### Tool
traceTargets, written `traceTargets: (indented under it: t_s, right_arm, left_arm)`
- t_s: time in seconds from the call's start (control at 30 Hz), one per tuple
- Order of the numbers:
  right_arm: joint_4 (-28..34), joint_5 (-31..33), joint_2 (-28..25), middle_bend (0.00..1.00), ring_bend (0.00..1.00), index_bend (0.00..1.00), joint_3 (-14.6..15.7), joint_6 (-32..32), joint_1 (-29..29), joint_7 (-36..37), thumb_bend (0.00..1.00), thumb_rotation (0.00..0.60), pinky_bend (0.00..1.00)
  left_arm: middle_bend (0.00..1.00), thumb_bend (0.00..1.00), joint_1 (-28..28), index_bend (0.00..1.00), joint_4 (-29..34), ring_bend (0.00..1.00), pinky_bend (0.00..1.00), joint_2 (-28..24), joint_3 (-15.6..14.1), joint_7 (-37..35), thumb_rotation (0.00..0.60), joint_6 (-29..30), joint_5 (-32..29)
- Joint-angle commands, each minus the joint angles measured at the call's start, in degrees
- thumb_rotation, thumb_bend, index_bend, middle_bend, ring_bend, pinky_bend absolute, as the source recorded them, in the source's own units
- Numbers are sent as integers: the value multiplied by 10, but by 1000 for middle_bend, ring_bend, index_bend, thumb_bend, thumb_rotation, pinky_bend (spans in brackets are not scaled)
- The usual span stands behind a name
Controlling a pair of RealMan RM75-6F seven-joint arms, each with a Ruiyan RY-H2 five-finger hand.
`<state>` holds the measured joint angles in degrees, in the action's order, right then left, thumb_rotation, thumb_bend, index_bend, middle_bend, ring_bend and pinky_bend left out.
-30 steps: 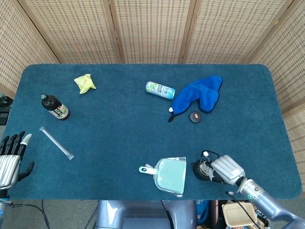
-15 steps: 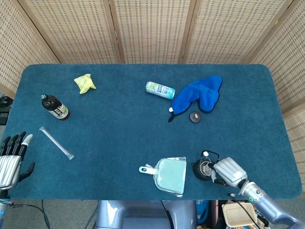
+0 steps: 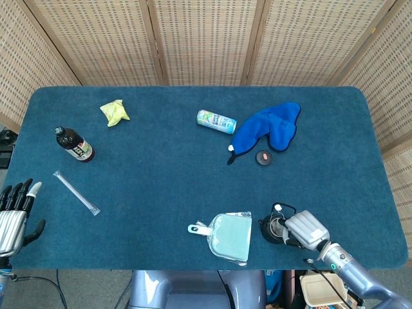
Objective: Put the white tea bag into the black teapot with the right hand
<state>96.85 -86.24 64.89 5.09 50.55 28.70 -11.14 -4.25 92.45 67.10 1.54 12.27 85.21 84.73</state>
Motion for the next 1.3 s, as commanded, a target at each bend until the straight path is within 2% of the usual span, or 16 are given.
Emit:
traceTargets:
  t_s: [0.03, 0.57, 0.77, 0.83, 0.93, 1.03, 1.3]
  right_arm:
    - [11, -2, -8, 1000, 1000, 357, -1, 10, -3, -5, 1000, 0, 1000]
    - [39, -5, -38, 1000, 1000, 357, -8, 45, -15, -8, 1000, 0, 1000]
    - [56, -27, -54, 998, 1000, 357, -28, 113, -32, 15, 999, 0, 1000]
    - [52, -27, -46, 985, 1000, 357, -44, 166, -52, 14, 968, 0, 1000]
    - [40, -26, -23, 913, 978, 357, -51, 207, -72, 2, 857, 0, 1000]
    - [32, -20, -4, 815, 894, 344, -59, 239, -88, -17, 769, 0, 988]
    - [35, 15, 26, 576, 629, 315, -77, 296, -125, -70, 741, 0, 774]
  left_arm:
    - [0, 377, -1, 0, 0, 0, 0, 1, 0, 0, 600, 0, 0]
    - [0, 377, -2, 0, -3, 0, 0, 3, 2, -2, 600, -1, -1]
    - [0, 376, 0, 0, -6, 0, 0, 5, 1, -5, 600, -2, -4]
    - [0, 377, 3, 0, -8, 0, 0, 5, 1, -7, 600, 1, -5]
    - [0, 377, 5, 0, -9, 0, 0, 5, 1, -10, 600, 6, -4]
    - [0, 376, 7, 0, -11, 0, 0, 5, 1, -11, 600, 10, -2]
    - [0, 377, 11, 0, -14, 0, 0, 7, 2, -9, 600, 20, 1]
